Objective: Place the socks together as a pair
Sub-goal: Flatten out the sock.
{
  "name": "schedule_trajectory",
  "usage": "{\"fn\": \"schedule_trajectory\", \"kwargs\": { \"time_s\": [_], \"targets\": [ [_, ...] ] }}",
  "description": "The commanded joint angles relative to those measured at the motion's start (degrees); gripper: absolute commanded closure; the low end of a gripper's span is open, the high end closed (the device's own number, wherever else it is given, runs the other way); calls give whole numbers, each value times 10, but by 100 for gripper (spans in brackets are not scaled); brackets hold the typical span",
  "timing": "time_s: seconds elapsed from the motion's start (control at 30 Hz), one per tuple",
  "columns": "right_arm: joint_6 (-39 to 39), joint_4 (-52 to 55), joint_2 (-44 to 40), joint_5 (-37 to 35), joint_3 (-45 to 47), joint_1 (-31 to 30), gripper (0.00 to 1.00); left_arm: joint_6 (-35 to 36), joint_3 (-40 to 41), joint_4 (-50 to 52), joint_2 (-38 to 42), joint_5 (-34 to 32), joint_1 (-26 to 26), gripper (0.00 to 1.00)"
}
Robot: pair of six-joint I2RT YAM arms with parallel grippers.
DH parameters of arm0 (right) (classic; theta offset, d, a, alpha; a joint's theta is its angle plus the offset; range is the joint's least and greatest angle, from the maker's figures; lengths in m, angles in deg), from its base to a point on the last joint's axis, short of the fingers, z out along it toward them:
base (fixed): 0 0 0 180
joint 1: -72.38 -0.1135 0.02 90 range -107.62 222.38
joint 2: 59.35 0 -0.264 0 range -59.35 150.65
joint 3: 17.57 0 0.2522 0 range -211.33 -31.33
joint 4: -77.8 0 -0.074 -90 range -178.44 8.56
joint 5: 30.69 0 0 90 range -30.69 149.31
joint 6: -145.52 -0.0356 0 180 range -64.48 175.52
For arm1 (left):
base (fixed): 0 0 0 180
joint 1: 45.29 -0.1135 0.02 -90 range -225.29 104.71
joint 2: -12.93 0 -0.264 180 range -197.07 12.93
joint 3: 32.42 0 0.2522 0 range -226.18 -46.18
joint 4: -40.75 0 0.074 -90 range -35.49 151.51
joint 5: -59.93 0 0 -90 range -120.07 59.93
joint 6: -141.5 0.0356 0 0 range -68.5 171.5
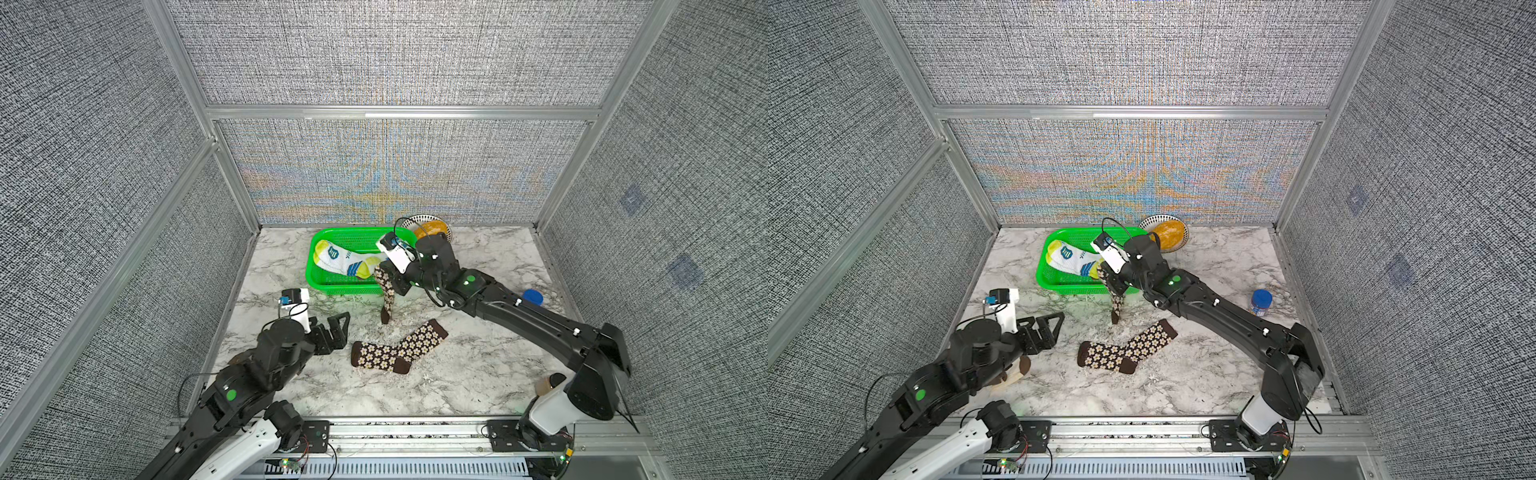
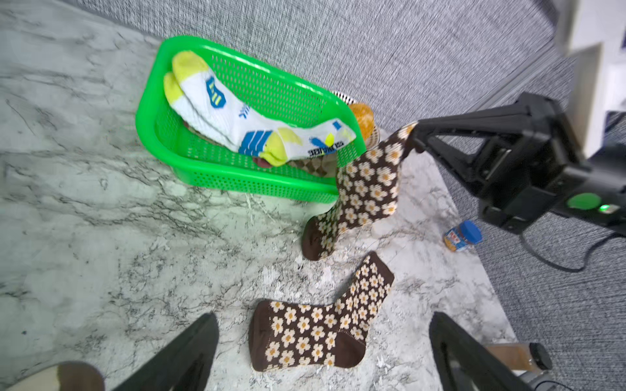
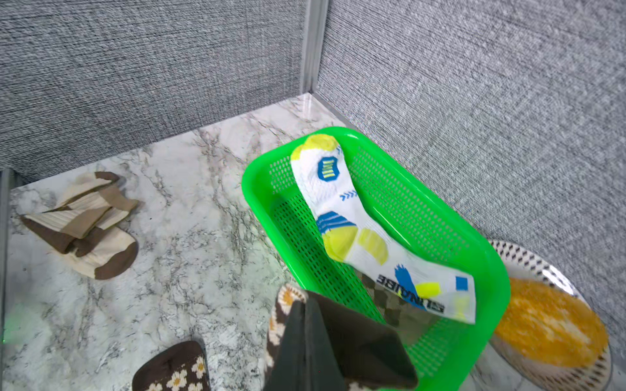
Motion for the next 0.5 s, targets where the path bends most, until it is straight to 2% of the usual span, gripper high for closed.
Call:
{"fn": "schedule_trajectory", "kwargs": {
  "time_s": [0.0,0.17,0.27,0.33,0.47],
  "targets": [
    [32,14,4,43,-26,-18,100,12,-28,69,10,-36,0,1],
    [65,6,-48,87,58,-54,100,9,-20,79,35,-48,-1,1],
    [75,2,-89,99,161,-71,100,-1,0,73,44,-45,-1,1],
    [86,1,-116,74,232,-94,100,-6,20,62,44,-34,0,1],
    [89,4,-158,9,310,-111,100,-14,44,50,34,-21,0,1]
  ]
}}
